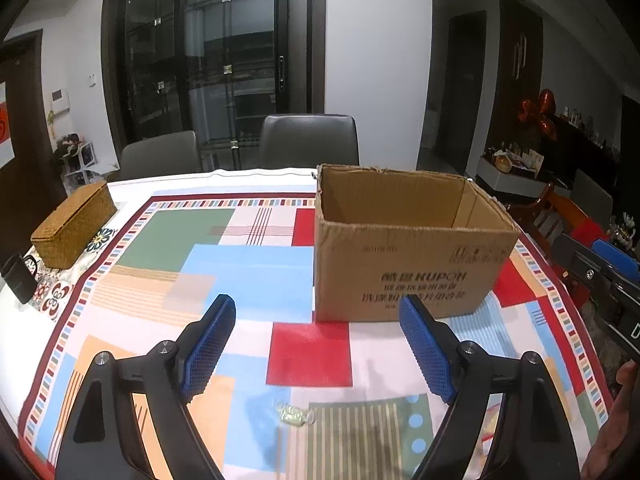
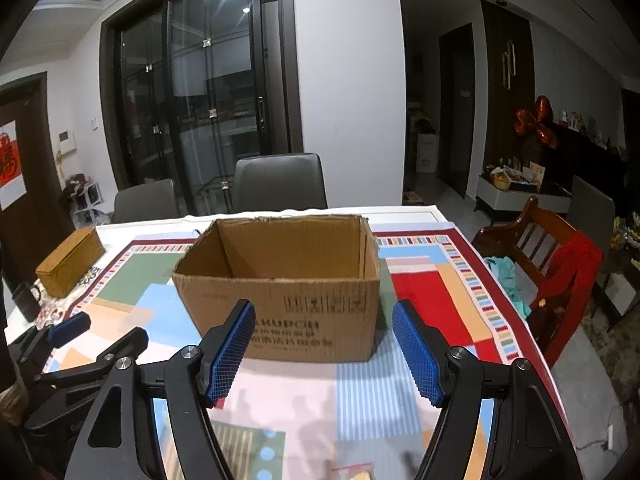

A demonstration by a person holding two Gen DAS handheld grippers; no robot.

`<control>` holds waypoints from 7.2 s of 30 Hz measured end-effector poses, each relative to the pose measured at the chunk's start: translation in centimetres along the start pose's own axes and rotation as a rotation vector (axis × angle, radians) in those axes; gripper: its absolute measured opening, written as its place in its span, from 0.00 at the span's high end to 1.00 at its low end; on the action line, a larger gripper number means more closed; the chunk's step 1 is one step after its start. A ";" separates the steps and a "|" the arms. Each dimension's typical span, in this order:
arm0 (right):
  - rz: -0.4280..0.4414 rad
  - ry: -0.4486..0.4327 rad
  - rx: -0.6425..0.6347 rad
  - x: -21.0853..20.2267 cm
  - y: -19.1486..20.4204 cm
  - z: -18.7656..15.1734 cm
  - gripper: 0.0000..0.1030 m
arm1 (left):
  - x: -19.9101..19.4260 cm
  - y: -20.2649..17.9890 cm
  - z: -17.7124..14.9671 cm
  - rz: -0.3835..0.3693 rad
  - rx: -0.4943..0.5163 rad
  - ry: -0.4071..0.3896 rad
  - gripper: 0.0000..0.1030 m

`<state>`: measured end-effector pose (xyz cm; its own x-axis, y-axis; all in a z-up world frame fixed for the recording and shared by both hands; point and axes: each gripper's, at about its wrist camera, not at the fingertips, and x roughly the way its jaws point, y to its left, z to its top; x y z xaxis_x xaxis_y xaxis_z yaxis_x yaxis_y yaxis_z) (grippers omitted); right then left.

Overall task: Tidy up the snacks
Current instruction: 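Withdraw both open tools toward the clear candy and yellow snack packet, then close the right tool on the yellow snack packet while the left tool grasps the clear candy, then lift both held snacks and carry them over the box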

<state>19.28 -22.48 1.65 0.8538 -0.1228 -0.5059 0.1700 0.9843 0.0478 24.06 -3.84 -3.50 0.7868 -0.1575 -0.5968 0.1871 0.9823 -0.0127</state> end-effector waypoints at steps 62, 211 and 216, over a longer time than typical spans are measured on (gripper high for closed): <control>-0.175 0.312 0.057 4.2 -0.1 -15.6 0.30 | 5.9 1.8 -11.5 0.010 0.125 0.175 0.20; 0.008 0.051 -0.053 9.8 1.0 7.1 0.67 | 9.0 -2.6 11.1 -0.138 0.075 0.015 0.74; 0.010 0.069 -0.054 11.4 0.9 7.2 0.67 | 10.5 -2.5 11.4 -0.142 0.071 0.033 0.74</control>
<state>32.67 -23.90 2.11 0.8191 -0.1058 -0.5638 0.1331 0.9911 0.0074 38.59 -9.11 -0.63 0.7302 -0.2895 -0.6189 0.3371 0.9405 -0.0422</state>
